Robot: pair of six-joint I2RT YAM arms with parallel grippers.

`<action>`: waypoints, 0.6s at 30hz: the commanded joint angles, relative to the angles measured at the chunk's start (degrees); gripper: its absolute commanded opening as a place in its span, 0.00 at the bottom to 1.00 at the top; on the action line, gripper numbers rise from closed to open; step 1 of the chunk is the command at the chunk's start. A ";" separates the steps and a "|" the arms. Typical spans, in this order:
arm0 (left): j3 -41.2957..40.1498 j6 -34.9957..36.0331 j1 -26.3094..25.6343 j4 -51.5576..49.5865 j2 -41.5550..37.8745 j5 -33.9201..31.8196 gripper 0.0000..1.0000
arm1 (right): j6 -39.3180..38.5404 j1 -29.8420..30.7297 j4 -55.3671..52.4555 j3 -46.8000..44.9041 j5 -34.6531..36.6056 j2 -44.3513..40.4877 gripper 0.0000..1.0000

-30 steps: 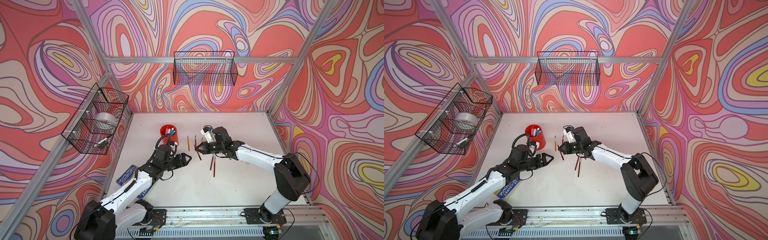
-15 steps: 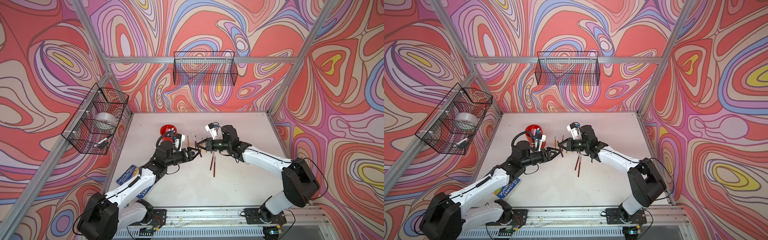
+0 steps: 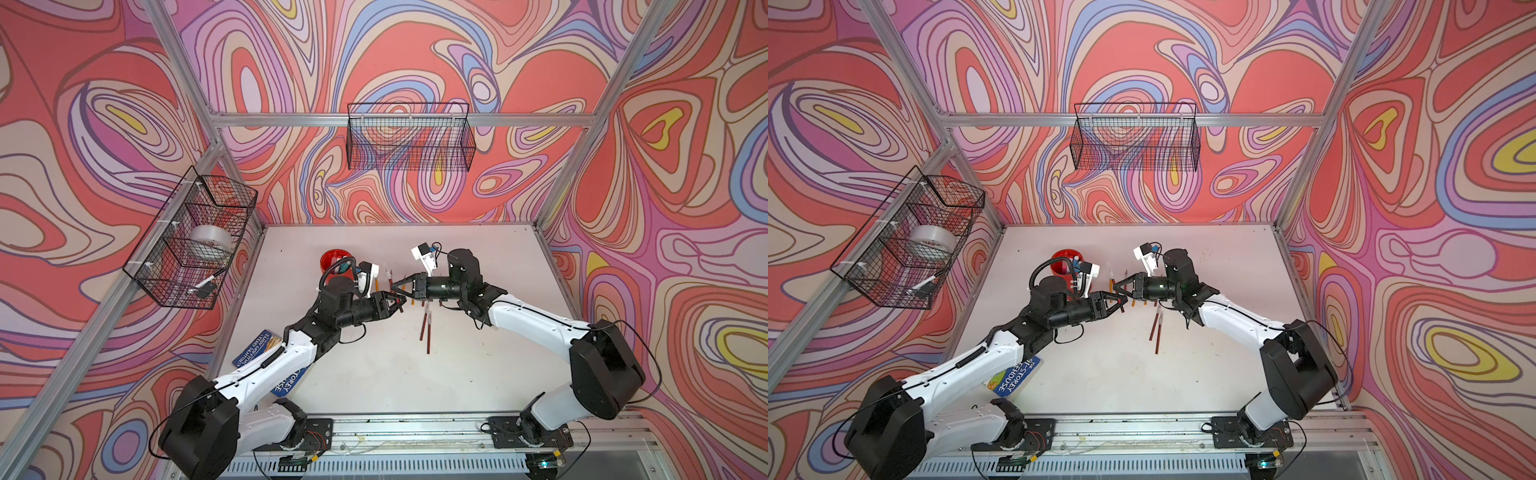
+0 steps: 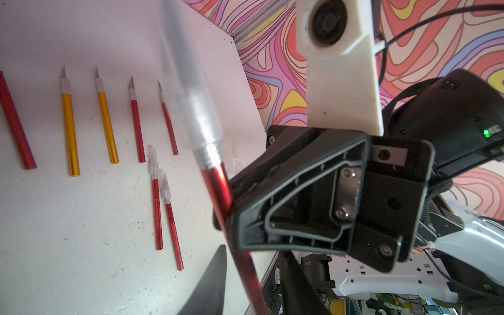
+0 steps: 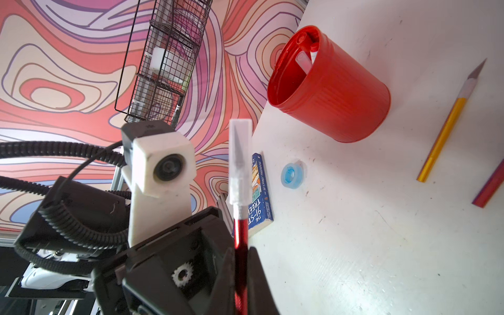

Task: Remove protective caps from carving knives
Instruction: Remove the protective sleeve from the carving knife.

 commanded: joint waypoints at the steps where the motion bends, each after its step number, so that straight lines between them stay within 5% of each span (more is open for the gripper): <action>1: 2.12 0.84 -0.45 1.55 1.05 -0.47 0.26 | 1.47 -0.32 2.67 -0.65 -1.47 -0.72 0.00; 14: 2.40 2.02 -0.45 -2.36 -0.15 -3.09 0.00 | 0.95 -0.32 2.58 -1.55 -1.02 -1.70 0.01; 18: 2.14 2.05 -0.49 -2.58 -0.06 -3.12 0.00 | -1.23 -0.31 -0.09 -0.83 0.50 -2.28 0.22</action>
